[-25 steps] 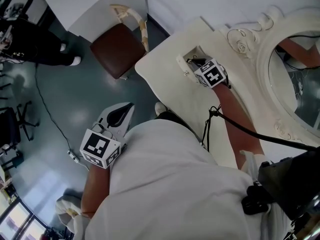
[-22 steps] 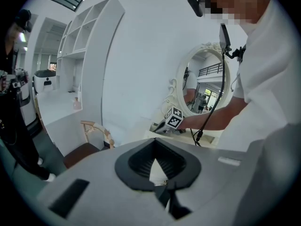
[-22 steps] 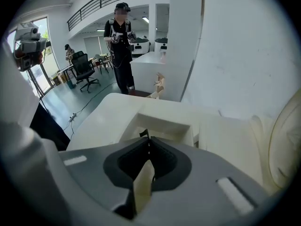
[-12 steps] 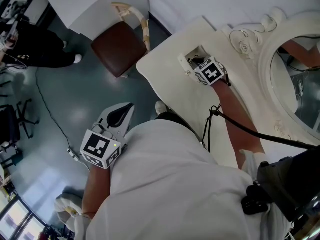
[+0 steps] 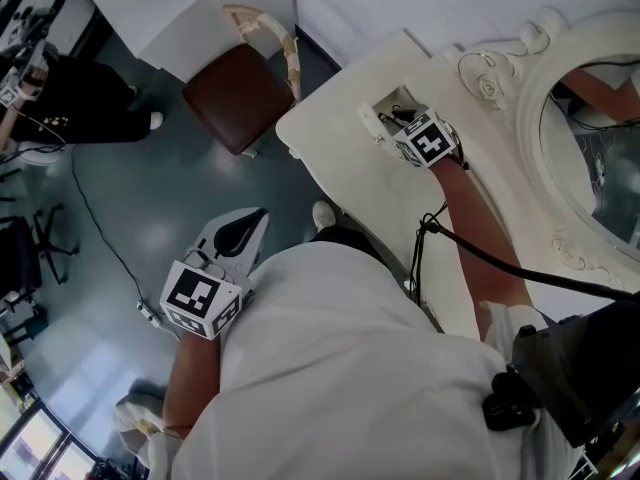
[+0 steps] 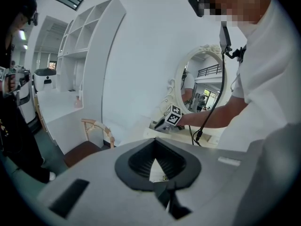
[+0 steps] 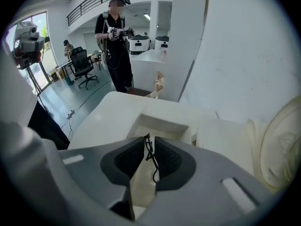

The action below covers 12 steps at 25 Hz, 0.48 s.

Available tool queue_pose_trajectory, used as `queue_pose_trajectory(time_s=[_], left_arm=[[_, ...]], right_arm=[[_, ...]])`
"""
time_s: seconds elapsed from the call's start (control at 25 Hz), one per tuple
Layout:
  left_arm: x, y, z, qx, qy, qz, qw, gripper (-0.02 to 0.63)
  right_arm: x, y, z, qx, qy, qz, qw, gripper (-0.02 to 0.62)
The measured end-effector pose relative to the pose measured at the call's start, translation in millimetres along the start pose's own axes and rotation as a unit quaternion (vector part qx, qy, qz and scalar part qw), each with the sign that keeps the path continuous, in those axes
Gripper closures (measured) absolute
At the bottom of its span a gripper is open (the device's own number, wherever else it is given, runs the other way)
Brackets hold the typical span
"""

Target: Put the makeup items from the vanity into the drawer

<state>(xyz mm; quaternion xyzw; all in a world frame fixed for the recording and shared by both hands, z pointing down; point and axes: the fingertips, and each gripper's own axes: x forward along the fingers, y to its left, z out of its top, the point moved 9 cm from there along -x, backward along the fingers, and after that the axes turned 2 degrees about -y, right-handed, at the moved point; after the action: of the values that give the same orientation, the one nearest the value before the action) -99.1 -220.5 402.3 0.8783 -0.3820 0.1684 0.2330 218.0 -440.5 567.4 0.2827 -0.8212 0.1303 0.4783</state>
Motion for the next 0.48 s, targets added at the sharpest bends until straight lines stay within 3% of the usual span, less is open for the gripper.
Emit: queue_pose_trajectory(time_s=[0.12, 0.28, 0.48], left_arm=[[-10, 0, -4, 0.006, -0.001, -0.009, 0.9999, 0.604], [-22, 1, -6, 0.026, -0.006, -0.033, 0.9991, 0.604], [-45, -4, -18, 0.039, -0.006, -0.059, 0.9975, 0.604]], right_arm=[[-18, 7, 4, 0.01, -0.022, -0.019, 1.0, 0.532], [-53, 27, 5, 0.022, -0.06, -0.06, 0.996, 0.594], [-89, 76, 1, 0.035, -0.088, -0.078, 0.992, 0.594]])
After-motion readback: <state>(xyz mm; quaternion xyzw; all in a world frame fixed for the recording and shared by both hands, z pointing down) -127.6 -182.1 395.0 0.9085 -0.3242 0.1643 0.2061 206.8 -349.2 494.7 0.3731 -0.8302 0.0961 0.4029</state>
